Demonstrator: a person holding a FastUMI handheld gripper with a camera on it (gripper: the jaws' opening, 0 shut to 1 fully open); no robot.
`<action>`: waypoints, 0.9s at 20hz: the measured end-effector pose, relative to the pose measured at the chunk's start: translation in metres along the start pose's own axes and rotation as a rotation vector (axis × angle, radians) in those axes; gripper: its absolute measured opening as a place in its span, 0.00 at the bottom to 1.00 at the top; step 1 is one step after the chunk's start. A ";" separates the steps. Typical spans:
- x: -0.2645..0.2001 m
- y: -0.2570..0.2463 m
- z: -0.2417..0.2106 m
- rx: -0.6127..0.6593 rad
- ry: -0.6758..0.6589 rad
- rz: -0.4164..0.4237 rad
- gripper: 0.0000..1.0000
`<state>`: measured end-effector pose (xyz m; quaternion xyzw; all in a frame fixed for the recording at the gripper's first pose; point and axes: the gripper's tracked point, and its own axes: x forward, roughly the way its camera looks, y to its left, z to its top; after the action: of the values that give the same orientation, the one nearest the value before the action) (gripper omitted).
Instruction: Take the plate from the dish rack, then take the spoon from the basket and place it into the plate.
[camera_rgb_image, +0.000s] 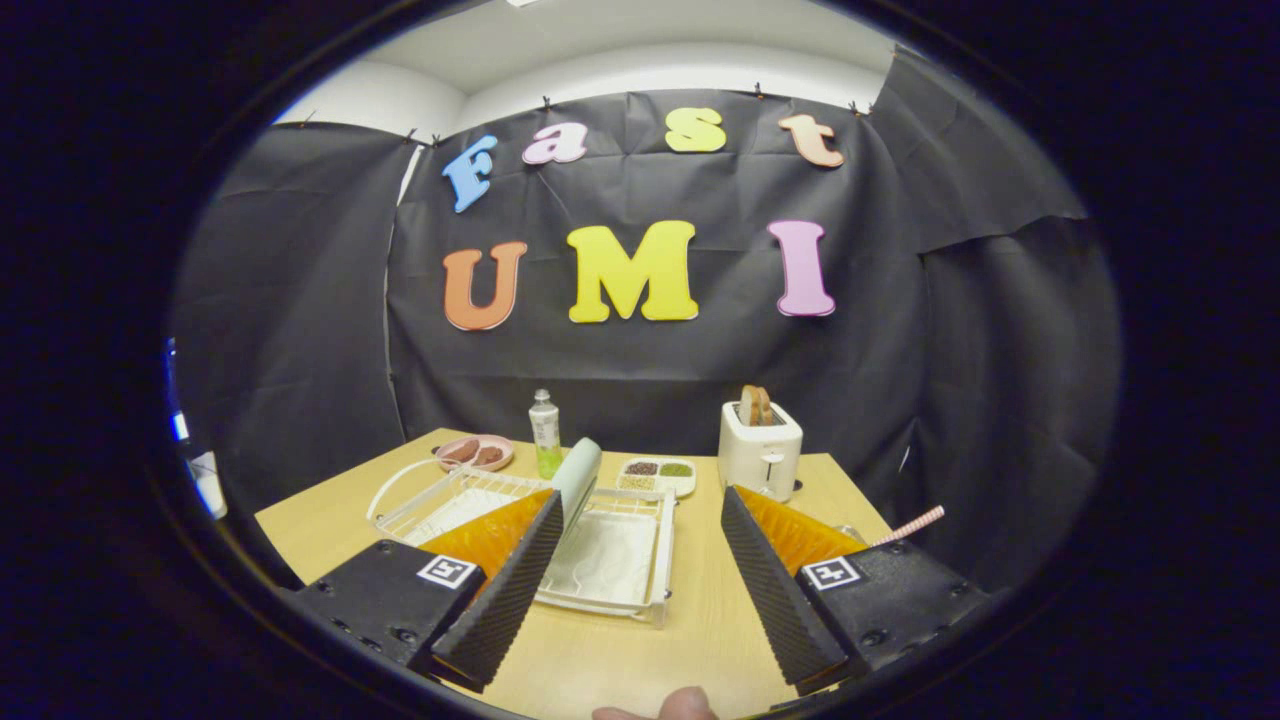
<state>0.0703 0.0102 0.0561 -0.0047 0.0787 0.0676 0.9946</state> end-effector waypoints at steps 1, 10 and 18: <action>0.006 0.001 0.010 -0.015 0.010 0.000 1.00; 0.077 0.049 0.058 0.005 0.224 0.134 1.00; 0.142 0.079 0.018 0.051 0.456 0.158 1.00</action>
<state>0.2016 0.1083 0.0519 0.0116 0.3029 0.1402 0.9426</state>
